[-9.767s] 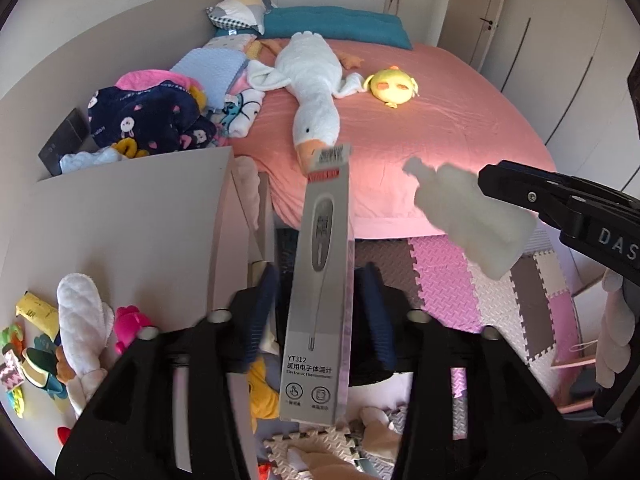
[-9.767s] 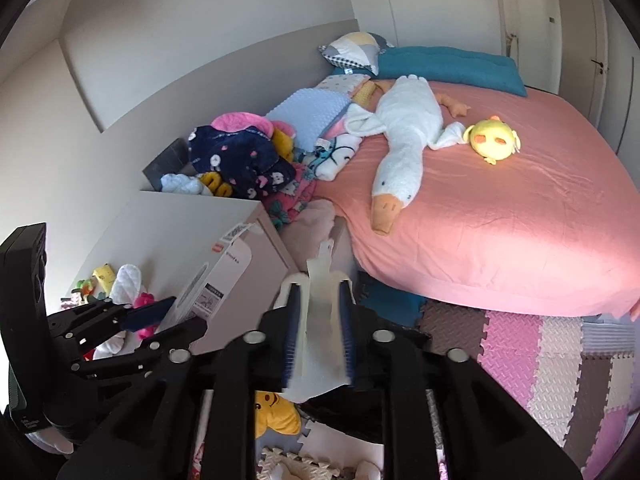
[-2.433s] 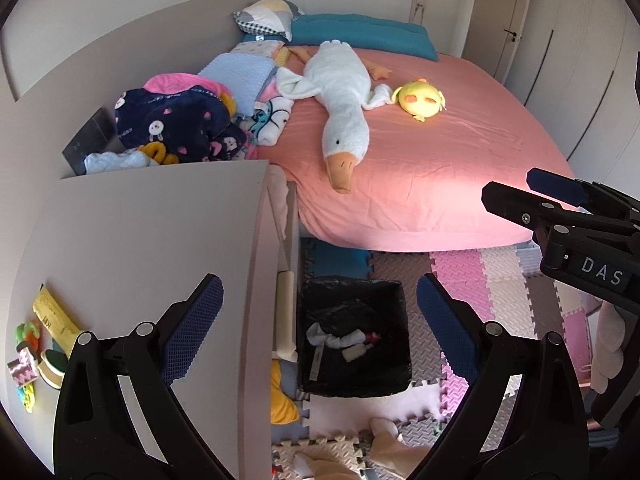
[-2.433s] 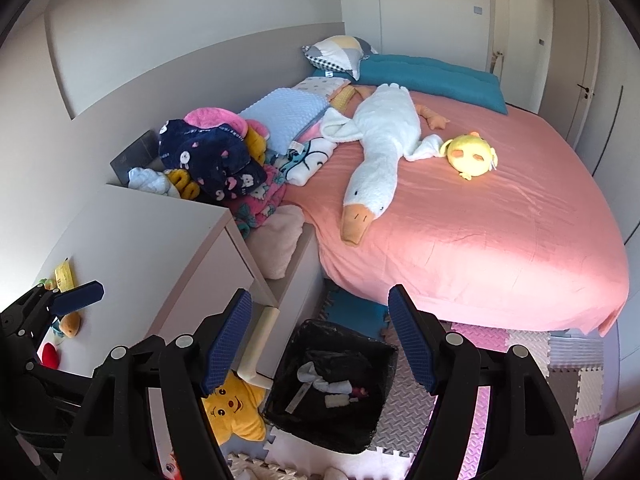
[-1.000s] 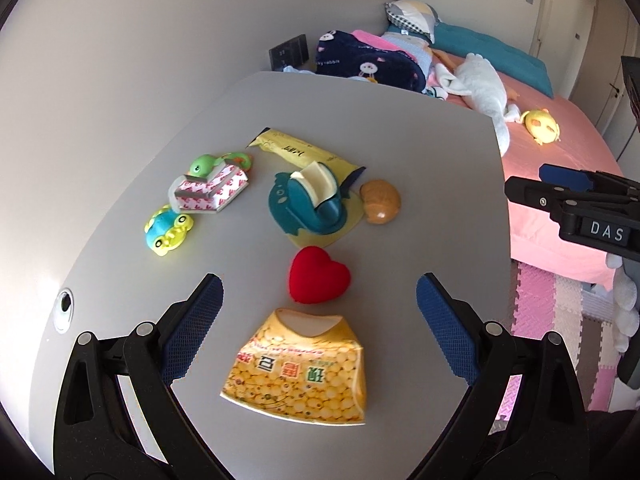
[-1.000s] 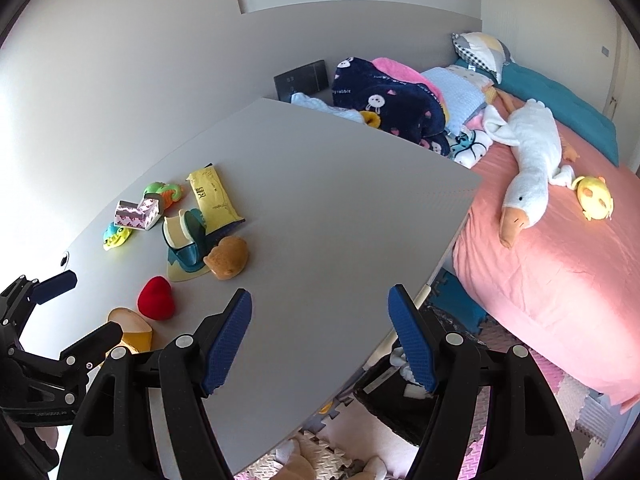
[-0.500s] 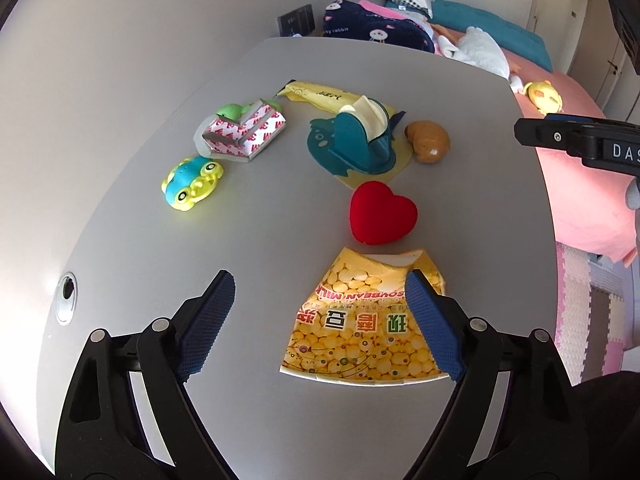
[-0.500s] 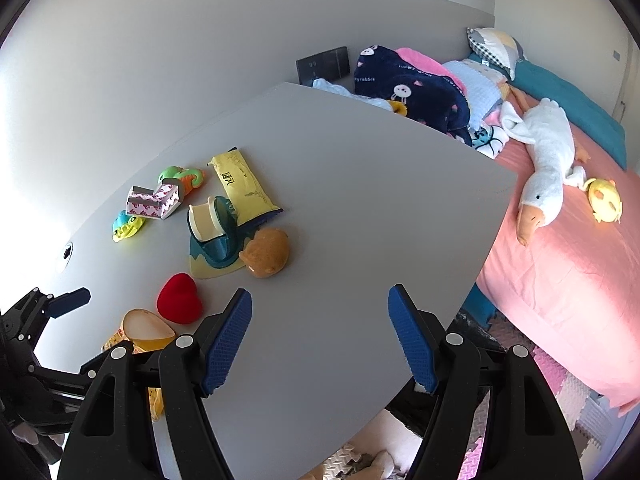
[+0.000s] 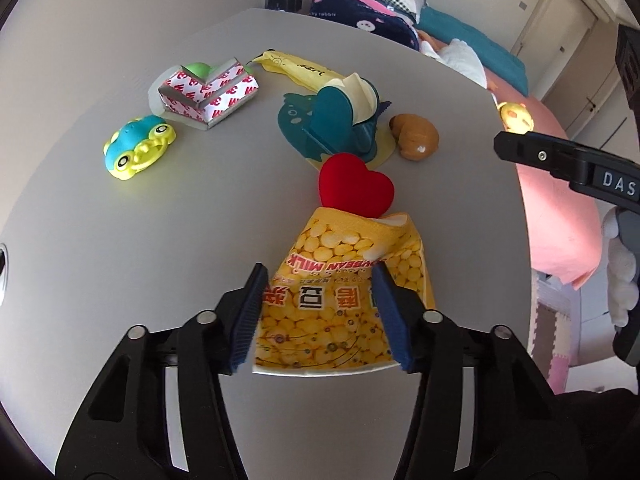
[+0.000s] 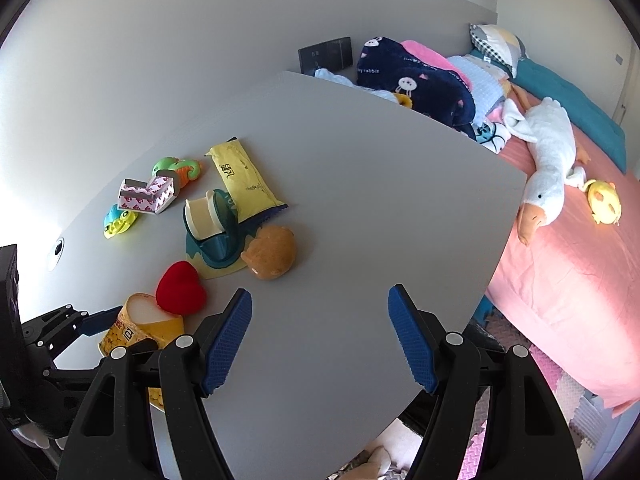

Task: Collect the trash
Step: 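Grasp the yellow soybean-milk snack bag with the left tool and lift it, then hold the snack bag in the left tool while the right tool grasps the brown bread toy, then carry the snack bag and bread toy over the black bin with both tools, then open both tools to drop the bag and bread toy into the bin, then move both open tools back over the desk toward the toys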

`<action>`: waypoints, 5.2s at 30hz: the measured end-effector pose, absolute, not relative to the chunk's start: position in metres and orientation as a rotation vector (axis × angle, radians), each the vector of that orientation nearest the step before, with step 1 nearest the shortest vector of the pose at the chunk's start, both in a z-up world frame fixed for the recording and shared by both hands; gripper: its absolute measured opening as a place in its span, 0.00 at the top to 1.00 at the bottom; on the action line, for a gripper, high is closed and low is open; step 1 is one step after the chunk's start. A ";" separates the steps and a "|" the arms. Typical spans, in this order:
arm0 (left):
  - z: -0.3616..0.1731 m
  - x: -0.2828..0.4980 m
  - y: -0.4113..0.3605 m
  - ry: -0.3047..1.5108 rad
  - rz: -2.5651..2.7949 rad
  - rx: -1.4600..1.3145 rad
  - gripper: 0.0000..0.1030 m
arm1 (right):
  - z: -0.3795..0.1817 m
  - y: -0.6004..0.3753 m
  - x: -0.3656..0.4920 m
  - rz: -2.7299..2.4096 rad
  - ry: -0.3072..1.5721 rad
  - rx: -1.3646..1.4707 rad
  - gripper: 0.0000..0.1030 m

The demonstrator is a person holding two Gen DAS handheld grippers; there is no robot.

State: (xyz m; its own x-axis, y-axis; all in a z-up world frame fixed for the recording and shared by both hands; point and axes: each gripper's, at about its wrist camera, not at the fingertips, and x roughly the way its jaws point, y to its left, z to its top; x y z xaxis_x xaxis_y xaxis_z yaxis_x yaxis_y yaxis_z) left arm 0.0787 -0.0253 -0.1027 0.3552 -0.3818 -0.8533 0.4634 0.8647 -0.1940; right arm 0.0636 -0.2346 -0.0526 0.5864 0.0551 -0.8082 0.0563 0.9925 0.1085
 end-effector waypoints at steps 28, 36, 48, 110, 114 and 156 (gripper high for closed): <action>-0.036 0.075 0.028 0.918 -0.449 -0.029 0.88 | -0.078 -0.210 0.112 0.077 0.990 0.098 0.31; -0.035 0.076 0.033 0.922 -0.404 -0.044 0.88 | -0.094 -0.201 0.129 0.123 1.051 0.075 0.59; -0.016 0.070 0.013 0.888 -0.409 -0.021 0.88 | -0.061 -0.217 0.112 0.153 0.966 0.103 0.59; 0.002 0.030 -0.308 0.836 -0.949 0.238 0.88 | -0.026 -0.488 -0.049 -0.298 0.797 0.327 0.59; -0.002 0.026 -0.324 0.845 -0.977 0.251 0.88 | -0.028 -0.501 -0.057 -0.323 0.796 0.339 0.59; -0.016 0.038 -0.295 0.874 -0.836 0.273 0.23 | -0.021 -0.488 -0.041 -0.359 0.758 0.335 0.33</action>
State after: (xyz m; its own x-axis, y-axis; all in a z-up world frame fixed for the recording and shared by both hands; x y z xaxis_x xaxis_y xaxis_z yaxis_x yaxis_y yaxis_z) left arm 0.0382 -0.2948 -0.0155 0.3572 -0.5330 -0.7670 0.7426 0.6601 -0.1129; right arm -0.0405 -0.4884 -0.0207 0.6714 -0.1934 -0.7155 0.4304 0.8876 0.1640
